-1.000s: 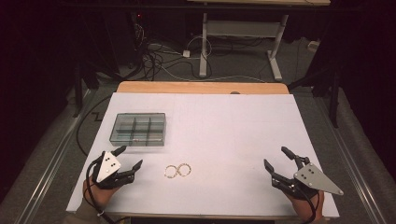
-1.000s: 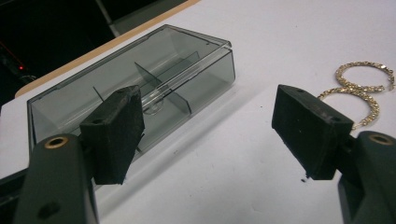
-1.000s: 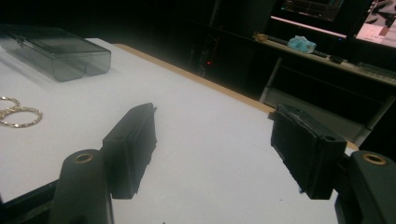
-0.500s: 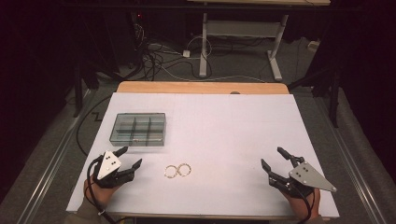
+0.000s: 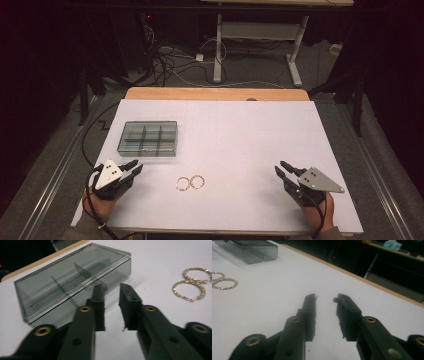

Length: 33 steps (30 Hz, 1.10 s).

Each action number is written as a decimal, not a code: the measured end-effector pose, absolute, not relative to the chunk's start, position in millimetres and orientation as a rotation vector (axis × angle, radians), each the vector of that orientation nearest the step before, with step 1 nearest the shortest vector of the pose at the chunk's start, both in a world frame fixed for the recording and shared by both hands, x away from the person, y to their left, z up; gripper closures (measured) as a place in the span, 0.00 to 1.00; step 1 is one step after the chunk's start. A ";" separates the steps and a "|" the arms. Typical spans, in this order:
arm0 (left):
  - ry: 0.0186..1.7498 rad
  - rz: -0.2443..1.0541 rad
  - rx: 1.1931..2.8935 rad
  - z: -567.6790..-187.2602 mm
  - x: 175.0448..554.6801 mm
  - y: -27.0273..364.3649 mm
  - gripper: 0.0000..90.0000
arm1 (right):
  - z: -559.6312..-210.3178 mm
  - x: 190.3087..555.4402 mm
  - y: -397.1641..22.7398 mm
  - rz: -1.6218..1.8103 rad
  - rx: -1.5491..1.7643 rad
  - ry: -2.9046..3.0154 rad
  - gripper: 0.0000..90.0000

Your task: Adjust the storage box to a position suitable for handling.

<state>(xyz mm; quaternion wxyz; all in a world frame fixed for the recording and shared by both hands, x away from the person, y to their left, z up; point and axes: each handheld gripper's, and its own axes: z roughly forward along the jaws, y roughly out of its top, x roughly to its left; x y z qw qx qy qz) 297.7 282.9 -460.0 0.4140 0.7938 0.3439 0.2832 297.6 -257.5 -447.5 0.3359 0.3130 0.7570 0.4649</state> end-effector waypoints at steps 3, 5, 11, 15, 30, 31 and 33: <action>0.919 0.723 1.974 -457.0 296.7 295.0 0.93 | -449.4 309.6 -249.2 1.208 0.817 2.012 0.94; 0.952 0.738 1.952 -452.3 296.9 304.0 0.95 | -449.6 313.7 -245.4 1.213 0.811 2.025 0.96; 1.158 0.713 1.862 -445.5 331.4 346.6 0.97 | -451.1 352.9 -204.3 1.168 0.743 2.115 1.00; 1.251 0.610 1.895 -455.4 365.9 363.6 0.97 | -456.5 380.4 -172.5 1.139 0.728 2.164 1.00; 1.323 0.414 2.033 -478.2 439.4 365.9 0.97 | -469.8 445.6 -56.6 1.033 0.663 2.344 1.00; 1.313 0.403 2.042 -478.1 440.4 363.7 0.97 | -471.1 447.0 -50.5 1.018 0.651 2.356 1.00; 1.314 0.417 2.054 -477.6 441.6 360.5 0.97 | -474.1 450.2 -38.8 1.015 0.644 2.379 1.00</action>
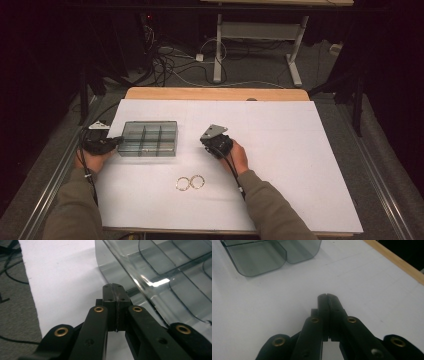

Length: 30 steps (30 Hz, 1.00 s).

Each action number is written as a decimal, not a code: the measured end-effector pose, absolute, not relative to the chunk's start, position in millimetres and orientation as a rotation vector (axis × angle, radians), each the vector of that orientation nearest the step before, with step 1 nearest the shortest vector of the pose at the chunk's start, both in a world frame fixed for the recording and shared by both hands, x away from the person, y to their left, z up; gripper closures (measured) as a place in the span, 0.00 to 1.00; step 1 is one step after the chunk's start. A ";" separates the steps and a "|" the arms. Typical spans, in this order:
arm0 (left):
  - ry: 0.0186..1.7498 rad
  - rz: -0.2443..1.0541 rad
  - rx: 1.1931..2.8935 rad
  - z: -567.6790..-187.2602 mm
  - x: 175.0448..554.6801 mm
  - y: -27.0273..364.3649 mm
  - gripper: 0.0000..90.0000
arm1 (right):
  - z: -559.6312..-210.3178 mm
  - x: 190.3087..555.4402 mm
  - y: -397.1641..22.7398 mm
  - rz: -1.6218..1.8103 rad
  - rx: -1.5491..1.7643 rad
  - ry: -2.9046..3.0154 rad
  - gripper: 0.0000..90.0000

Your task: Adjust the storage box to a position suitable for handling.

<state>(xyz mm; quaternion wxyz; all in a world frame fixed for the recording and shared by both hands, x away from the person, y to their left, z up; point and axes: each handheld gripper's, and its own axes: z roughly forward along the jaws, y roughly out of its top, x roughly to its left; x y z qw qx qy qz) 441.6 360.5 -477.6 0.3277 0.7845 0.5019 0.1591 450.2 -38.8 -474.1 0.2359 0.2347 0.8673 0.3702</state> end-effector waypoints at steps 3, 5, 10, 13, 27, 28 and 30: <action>1.320 0.388 2.035 -478.5 442.3 360.2 0.97 | -475.7 451.2 -21.9 1.001 0.638 2.400 1.00; 1.301 0.377 2.040 -478.0 442.4 355.9 0.97 | -475.2 450.8 -13.8 0.994 0.619 2.413 1.00; 1.220 0.363 2.089 -476.3 443.2 327.4 0.97 | -474.5 447.0 -6.2 0.982 0.598 2.443 1.00; 1.197 0.387 2.116 -475.0 443.1 309.9 0.97 | -475.0 449.3 -15.1 0.955 0.650 2.441 1.00; 1.055 0.416 2.174 -475.9 444.0 232.4 0.97 | -474.7 447.9 -88.5 0.919 0.813 2.380 1.00; 1.044 0.413 2.178 -475.9 443.9 226.4 0.97 | -474.2 446.8 -93.8 0.911 0.820 2.376 1.00; 1.010 0.420 2.197 -475.6 443.4 214.8 0.97 | -472.3 443.6 -105.0 0.890 0.815 2.358 1.00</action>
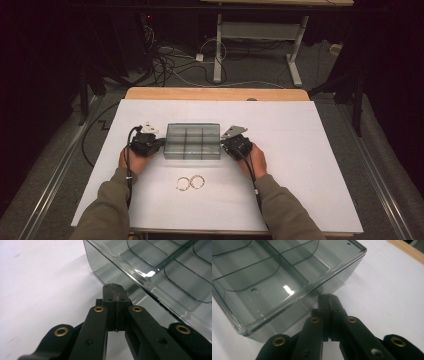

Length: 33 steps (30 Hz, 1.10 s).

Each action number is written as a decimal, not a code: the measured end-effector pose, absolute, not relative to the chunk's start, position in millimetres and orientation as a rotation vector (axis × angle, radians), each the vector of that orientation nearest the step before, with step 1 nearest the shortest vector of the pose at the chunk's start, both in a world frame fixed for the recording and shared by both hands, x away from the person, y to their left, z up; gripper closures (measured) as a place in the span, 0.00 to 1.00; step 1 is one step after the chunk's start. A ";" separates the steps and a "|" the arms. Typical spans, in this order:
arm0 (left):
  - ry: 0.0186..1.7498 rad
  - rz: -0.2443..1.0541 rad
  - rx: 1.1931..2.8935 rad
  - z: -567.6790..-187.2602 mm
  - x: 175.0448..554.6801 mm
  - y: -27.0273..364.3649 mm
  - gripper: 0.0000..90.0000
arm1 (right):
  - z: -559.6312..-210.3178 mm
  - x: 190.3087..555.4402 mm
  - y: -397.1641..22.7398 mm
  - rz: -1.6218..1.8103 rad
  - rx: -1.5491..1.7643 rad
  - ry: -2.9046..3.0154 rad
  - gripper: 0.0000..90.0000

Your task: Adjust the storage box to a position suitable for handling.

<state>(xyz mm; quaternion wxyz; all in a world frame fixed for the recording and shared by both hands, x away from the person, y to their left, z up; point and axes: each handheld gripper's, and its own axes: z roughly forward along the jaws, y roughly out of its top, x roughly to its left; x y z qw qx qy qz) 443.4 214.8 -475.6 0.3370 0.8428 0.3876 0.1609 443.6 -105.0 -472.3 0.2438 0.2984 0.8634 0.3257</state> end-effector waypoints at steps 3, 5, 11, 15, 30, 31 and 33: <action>0.983 0.435 2.223 -474.4 443.4 198.1 0.97 | -469.7 438.4 -123.1 0.905 0.808 2.357 1.00; 0.974 0.427 2.229 -474.0 444.1 188.8 0.97 | -468.8 435.1 -131.0 0.877 0.809 2.346 1.00; 0.943 0.416 2.238 -473.7 441.5 166.7 0.97 | -467.7 428.7 -150.1 0.828 0.837 2.300 1.00; 0.899 0.418 2.255 -473.7 440.5 154.4 0.97 | -468.8 424.4 -165.6 0.854 0.870 2.285 1.00; 0.858 0.490 2.240 -468.9 434.4 150.8 0.96 | -467.5 417.4 -183.1 0.903 0.885 2.226 0.97; 0.862 0.492 2.231 -467.8 433.4 152.5 0.96 | -466.5 416.4 -184.7 0.909 0.892 2.215 0.96; 0.851 0.531 2.200 -461.6 429.2 157.8 0.96 | -463.7 415.1 -187.5 0.917 0.874 2.203 0.95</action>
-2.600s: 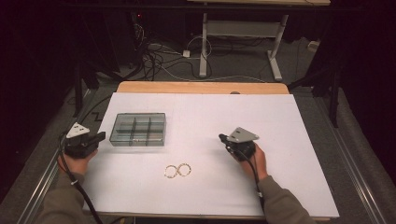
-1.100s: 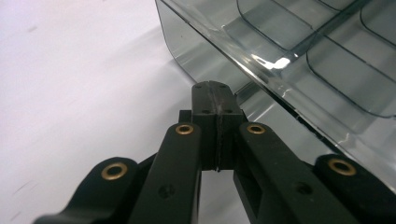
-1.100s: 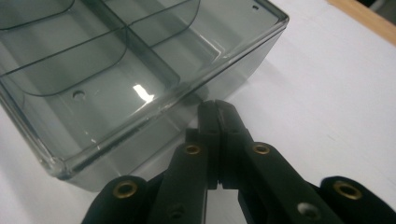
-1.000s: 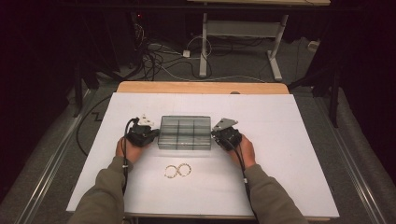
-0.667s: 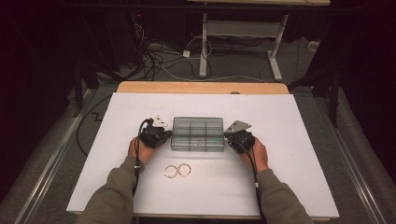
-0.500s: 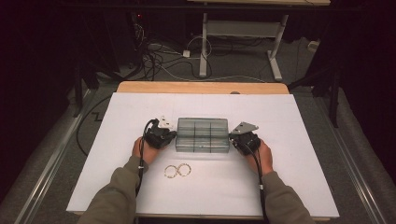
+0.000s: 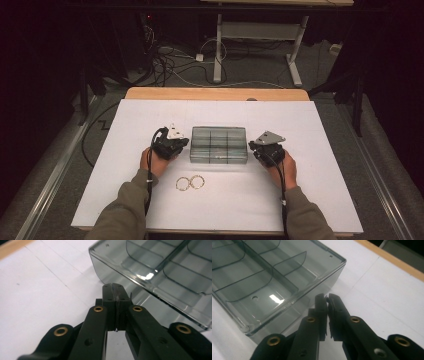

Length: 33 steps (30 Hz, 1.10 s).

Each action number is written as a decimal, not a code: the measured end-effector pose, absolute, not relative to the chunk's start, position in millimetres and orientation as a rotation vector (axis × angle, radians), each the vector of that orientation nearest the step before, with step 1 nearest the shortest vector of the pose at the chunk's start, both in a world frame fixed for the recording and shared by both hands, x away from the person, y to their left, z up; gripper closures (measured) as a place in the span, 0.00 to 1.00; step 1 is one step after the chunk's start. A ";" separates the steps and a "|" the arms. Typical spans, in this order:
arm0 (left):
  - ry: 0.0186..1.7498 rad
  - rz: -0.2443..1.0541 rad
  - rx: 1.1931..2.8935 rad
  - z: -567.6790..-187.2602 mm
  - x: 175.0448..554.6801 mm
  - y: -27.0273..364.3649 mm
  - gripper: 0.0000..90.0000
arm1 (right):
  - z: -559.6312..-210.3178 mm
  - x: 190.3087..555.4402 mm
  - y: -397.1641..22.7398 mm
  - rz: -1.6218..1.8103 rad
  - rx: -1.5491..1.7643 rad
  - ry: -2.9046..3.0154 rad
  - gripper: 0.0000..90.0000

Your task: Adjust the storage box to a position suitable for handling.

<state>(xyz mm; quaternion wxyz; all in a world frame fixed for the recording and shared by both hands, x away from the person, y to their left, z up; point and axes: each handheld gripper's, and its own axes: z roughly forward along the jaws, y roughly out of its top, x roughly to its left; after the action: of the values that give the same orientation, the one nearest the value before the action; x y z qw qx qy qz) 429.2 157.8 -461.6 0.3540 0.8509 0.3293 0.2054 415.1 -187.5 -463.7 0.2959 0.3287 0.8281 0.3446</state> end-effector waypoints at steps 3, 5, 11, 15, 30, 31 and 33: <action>0.842 0.554 2.174 -456.2 425.8 160.6 0.96 | -457.9 411.0 -191.6 0.948 0.864 2.176 0.94; 0.826 0.589 2.159 -450.8 421.9 161.0 0.96 | -456.0 409.3 -193.7 0.969 0.867 2.166 0.94; 0.744 0.679 2.144 -436.6 408.3 157.6 0.92 | -441.9 394.9 -205.7 1.107 0.878 2.086 0.89; 0.720 0.684 2.117 -430.1 398.2 160.1 0.92 | -435.8 388.0 -208.2 1.148 0.870 2.058 0.84; 0.635 0.718 2.074 -425.4 371.7 177.2 0.51 | -411.6 352.8 -226.9 1.257 0.796 1.940 0.47; 0.625 0.721 2.071 -425.5 370.1 178.1 0.48 | -410.6 351.5 -228.0 1.271 0.790 1.938 0.45; 0.612 0.730 2.062 -425.6 366.3 179.5 0.42 | -409.9 348.6 -230.5 1.283 0.786 1.928 0.42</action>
<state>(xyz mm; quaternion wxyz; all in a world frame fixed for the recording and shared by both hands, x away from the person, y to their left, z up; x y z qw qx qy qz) 366.3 179.5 -425.6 0.4214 0.8233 0.2443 0.2916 348.6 -230.5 -409.9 0.3411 0.3022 0.7410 0.4933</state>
